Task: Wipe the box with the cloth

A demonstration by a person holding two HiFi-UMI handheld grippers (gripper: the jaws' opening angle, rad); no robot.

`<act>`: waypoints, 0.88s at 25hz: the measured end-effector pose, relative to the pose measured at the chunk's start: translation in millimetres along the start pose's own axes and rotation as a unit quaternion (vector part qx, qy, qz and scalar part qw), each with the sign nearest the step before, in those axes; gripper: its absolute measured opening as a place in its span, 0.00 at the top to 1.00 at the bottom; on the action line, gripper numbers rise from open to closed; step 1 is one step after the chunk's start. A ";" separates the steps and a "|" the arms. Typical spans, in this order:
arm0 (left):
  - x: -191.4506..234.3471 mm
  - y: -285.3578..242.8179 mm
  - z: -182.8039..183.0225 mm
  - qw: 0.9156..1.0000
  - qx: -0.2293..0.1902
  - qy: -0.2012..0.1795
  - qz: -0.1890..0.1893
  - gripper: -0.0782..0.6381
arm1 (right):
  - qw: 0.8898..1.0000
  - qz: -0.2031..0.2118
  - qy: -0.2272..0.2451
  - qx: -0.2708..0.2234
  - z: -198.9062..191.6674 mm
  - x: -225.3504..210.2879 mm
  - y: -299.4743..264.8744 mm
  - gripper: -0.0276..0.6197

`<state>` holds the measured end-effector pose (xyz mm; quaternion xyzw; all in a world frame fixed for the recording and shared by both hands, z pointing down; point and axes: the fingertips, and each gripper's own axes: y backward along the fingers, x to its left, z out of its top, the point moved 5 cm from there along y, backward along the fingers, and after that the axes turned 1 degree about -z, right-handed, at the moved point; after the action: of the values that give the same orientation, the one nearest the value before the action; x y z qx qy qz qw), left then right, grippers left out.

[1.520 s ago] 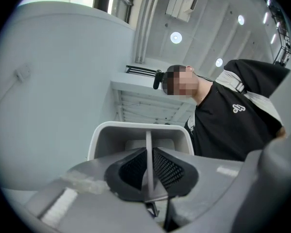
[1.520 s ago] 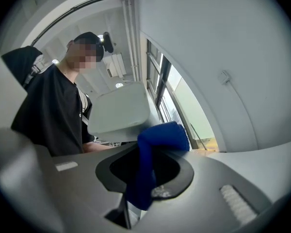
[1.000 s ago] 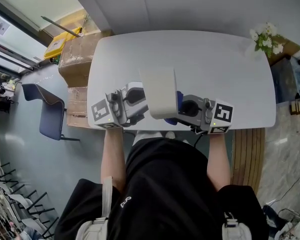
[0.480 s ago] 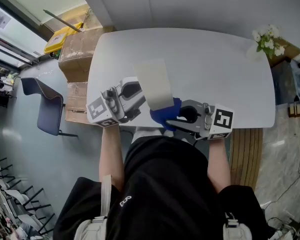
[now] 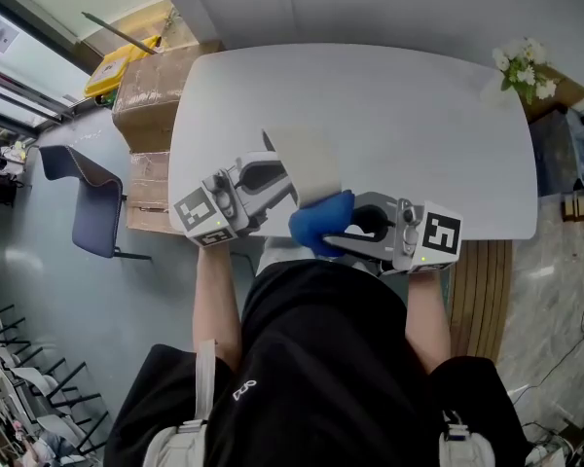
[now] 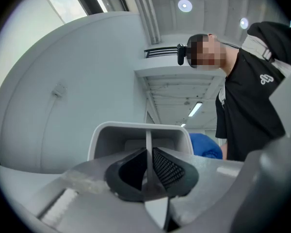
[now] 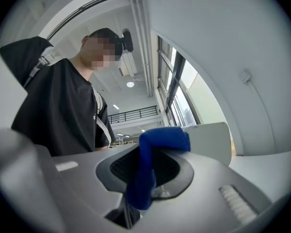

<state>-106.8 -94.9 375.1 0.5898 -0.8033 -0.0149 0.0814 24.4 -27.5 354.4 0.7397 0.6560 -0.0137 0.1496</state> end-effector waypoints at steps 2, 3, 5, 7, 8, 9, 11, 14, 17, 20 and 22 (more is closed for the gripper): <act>-2.2 2.6 -2.4 1.000 -0.013 0.011 -0.002 0.83 | 1.000 -0.007 0.001 -0.011 8.3 3.0 2.5 0.86; -3.5 2.9 -3.6 1.000 -0.016 0.015 -0.004 0.83 | 1.000 -0.010 0.002 -0.015 12.9 4.3 4.2 0.86; -6.2 2.1 -5.2 1.000 -0.017 0.017 -0.009 0.83 | 1.000 -0.015 0.015 -0.017 20.6 5.4 8.5 0.86; -9.0 1.7 -5.9 0.999 -0.020 0.018 -0.018 0.83 | 0.999 -0.023 0.024 -0.020 27.5 6.6 11.9 0.86; -11.0 2.1 -6.0 0.999 -0.022 0.020 -0.024 0.83 | 0.999 -0.026 0.028 -0.024 30.9 7.7 13.2 0.86; -13.4 2.9 -6.0 0.999 -0.025 0.023 -0.031 0.83 | 0.999 -0.028 0.031 -0.029 33.9 8.9 14.2 0.86; -19.0 4.0 -4.9 0.998 -0.029 0.027 -0.048 0.83 | 0.998 -0.030 0.035 -0.038 39.0 9.8 16.1 0.86; -26.8 2.4 -4.4 0.997 -0.021 0.025 -0.073 0.83 | 0.997 -0.047 0.042 -0.048 44.2 3.1 19.7 0.85; -32.6 1.9 -7.9 0.996 -0.004 0.016 -0.090 0.83 | 0.995 -0.070 0.054 -0.054 44.9 -8.2 23.7 0.85; -34.1 1.0 -6.4 0.995 -0.016 0.020 -0.100 0.83 | 0.992 -0.094 0.050 -0.070 46.9 -17.0 29.0 0.85; -34.4 0.2 -4.5 0.993 -0.032 0.025 -0.112 0.83 | 0.988 -0.122 0.049 -0.077 47.1 -25.1 35.6 0.85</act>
<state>-96.3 -61.8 375.6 0.6730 -0.7292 -0.0348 0.1187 63.9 -66.4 322.1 0.6404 0.7467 0.0546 0.1712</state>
